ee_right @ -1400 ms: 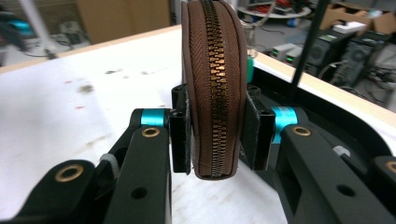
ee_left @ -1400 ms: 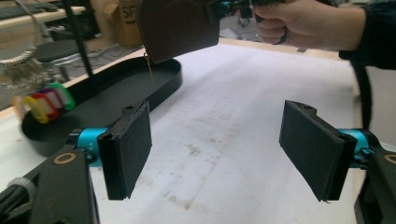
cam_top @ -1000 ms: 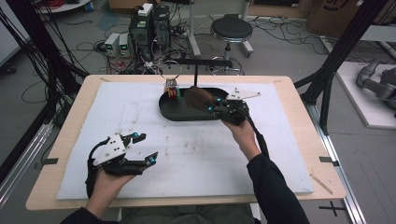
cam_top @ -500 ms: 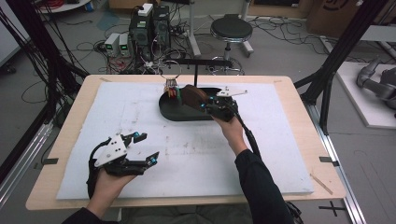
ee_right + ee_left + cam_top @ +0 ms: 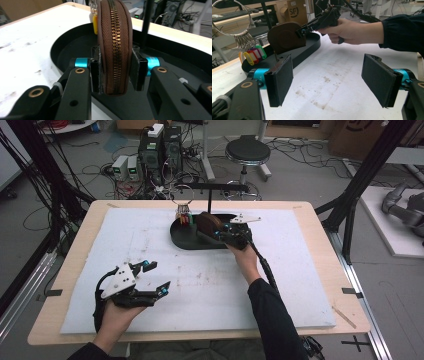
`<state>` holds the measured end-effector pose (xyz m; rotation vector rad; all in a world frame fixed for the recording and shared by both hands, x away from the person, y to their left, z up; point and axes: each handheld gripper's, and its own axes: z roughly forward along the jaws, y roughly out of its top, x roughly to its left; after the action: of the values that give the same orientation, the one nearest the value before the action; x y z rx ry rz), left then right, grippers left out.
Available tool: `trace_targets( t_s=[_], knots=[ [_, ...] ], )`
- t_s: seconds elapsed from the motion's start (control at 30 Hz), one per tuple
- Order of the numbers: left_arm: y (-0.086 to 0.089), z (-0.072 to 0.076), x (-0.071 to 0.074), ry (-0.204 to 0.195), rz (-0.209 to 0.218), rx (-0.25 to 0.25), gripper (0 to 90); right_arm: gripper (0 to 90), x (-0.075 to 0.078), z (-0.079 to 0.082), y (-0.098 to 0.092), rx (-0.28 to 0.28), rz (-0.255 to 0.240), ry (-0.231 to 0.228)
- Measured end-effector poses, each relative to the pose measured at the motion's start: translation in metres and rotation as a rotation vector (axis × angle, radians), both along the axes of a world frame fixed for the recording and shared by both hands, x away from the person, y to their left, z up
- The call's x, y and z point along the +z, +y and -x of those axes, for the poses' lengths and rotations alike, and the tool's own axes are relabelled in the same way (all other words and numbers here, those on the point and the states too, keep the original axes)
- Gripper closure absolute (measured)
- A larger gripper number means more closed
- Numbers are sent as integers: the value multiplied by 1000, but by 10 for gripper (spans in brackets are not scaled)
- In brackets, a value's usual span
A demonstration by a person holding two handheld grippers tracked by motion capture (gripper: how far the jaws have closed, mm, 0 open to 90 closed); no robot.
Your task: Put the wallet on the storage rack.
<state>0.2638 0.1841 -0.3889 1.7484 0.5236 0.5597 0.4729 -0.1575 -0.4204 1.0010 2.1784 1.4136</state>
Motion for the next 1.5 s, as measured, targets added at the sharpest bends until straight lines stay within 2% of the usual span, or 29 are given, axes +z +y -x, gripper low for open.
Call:
trace_targets(
  t_s=[0.17, 0.3, 0.47, 0.63, 0.7, 0.87, 1.03, 1.13, 1.33, 1.5],
  knots=[
    [0, 0, 0, -2, 0, -5, 254, 680, -6, -2, 0, -19, 63, 17],
    [-1, 0, 0, 1, 1, -10, 253, 675, -8, -2, 2, -36, 70, 1],
    [0, 0, -1, 2, 0, -12, 254, 657, -10, -3, 2, -46, 74, 2],
    [0, 0, -1, 4, 0, -13, 254, 631, -12, -4, 0, -66, 114, 19],
    [0, 0, -1, 6, -3, -13, 254, 597, -12, -4, 0, -78, 143, 18],
    [-1, 0, -2, 4, -6, -13, 254, 533, -9, -3, -2, -80, 160, 17],
    [-1, 0, -2, 2, -10, -9, 253, 413, -2, 1, -4, -93, 208, -10],
    [0, -1, -1, 0, -16, -5, 253, 382, 6, 4, -9, -106, 227, -24],
    [1, -4, -1, -1, -13, 2, 253, 368, 26, 16, -30, -93, 172, -43],
    [2, -9, -1, 0, -14, 9, 254, 342, 40, 35, -53, -74, 128, -39]
  ],
)
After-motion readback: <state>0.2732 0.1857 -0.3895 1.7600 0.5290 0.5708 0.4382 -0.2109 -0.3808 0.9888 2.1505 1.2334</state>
